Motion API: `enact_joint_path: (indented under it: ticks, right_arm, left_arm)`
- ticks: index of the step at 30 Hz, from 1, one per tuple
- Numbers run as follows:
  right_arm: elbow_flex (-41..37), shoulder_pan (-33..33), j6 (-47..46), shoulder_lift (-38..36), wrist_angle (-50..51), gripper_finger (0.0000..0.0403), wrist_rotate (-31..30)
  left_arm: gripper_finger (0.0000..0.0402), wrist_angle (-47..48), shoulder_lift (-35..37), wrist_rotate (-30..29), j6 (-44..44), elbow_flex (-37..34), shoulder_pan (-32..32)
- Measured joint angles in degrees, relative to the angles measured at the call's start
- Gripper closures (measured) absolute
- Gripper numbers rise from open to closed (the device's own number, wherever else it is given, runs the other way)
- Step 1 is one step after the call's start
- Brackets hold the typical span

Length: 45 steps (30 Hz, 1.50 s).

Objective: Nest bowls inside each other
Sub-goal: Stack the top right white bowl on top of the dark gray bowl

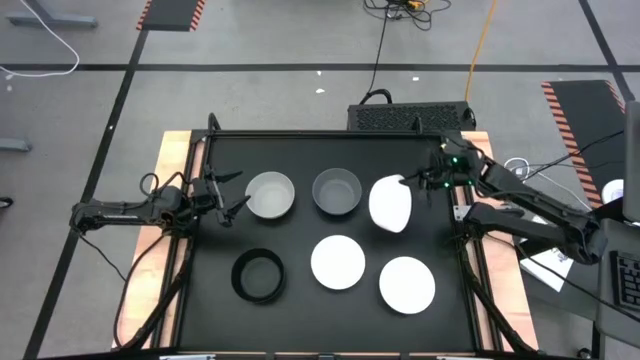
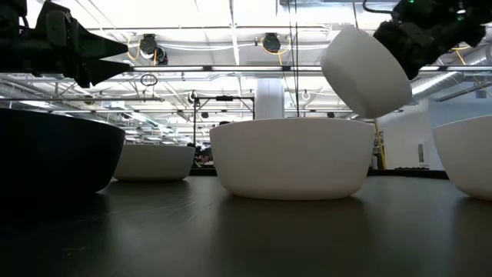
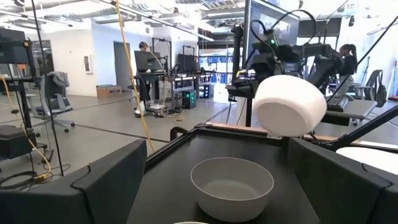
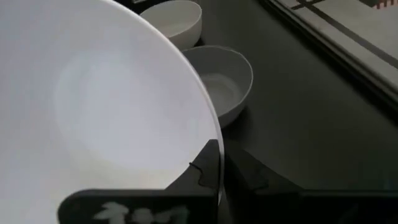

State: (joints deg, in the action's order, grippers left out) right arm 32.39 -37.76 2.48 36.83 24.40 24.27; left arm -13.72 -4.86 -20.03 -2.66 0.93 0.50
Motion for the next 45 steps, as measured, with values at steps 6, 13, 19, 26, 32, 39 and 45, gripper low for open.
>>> enact_joint_path:
  ticks: [6, 13, 19, 26, 32, 39, 45]
  right_arm:
    - [-7.9, 0.0, -4.9, -6.4, -7.4, 0.0403, 1.0]
    - [-12.2, 1.1, -9.7, -6.7, -19.3, 0.0403, 4.7]
    - [-12.2, 3.9, -10.7, -4.4, -23.8, 0.0403, 4.4]
    - [-12.1, 8.6, -12.3, 1.8, -34.7, 0.0403, 4.3]
    - [-6.8, 9.4, -10.1, 9.7, -34.5, 0.0403, 3.3]
    - [4.8, 8.8, -5.7, 19.0, -24.4, 0.0403, 2.4]
    - [15.3, 7.6, -2.3, 26.6, -13.8, 0.0403, 1.0]
  left_arm:
    - [0.0007, 0.0, 0.0, 0.0, 0.0, 0.0, 0.0]
    - [0.0007, 0.0, 0.0, 0.0, 0.0, 0.0, 0.0]
    - [0.0007, 0.1, 0.0, 0.0, 0.2, 0.0, 0.0]
    - [0.0007, 0.2, 0.0, 0.0, 0.3, 0.0, 0.0]
    - [0.0007, 0.2, 0.0, 0.0, 0.7, 0.0, 0.0]
    - [0.0007, 0.3, 0.0, 0.4, 0.7, 0.0, 0.0]
    - [0.0007, 1.2, 0.0, 0.5, 0.4, 0.0, 0.0]
